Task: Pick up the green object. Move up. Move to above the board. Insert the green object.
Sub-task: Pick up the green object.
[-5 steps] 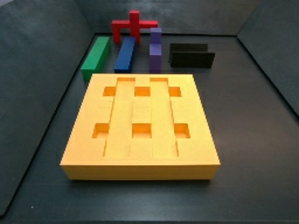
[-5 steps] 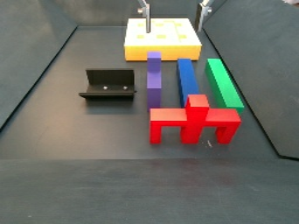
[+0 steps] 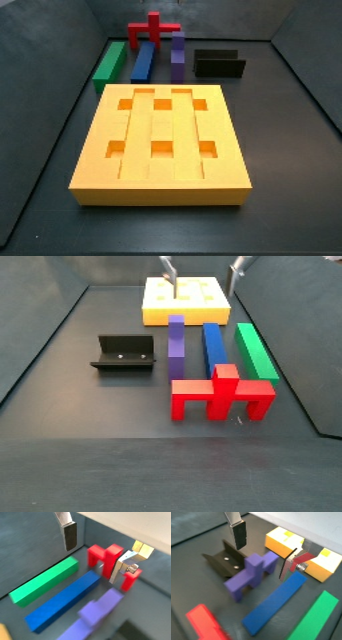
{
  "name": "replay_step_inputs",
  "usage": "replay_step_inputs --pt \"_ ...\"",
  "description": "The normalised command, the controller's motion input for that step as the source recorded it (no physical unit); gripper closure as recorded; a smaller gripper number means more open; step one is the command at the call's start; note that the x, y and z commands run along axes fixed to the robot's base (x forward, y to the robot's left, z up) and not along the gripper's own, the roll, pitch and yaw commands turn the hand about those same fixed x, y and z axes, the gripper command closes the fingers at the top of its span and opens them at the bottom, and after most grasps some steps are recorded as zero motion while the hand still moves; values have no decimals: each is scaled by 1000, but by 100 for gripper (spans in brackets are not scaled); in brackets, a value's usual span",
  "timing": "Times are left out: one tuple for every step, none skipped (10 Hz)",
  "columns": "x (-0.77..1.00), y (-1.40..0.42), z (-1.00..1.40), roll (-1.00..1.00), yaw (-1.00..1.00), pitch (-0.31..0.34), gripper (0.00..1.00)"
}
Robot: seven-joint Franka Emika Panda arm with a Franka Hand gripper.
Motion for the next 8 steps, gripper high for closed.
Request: replay_step_inputs --pt "-669 -751 -211 -51 14 -87 0" --pt "-837 -646 -311 -34 0 -223 0" --pt "-851 -266 -463 0 0 -227 0" --pt "-737 0 -640 0 -80 -196 0" --pt "-514 134 -757 0 0 -139 0" --pt "-469 69 -680 73 -14 -117 0" --pt "-426 0 -560 156 -86 -63 0" --pt "-123 0 -514 223 -17 0 0"
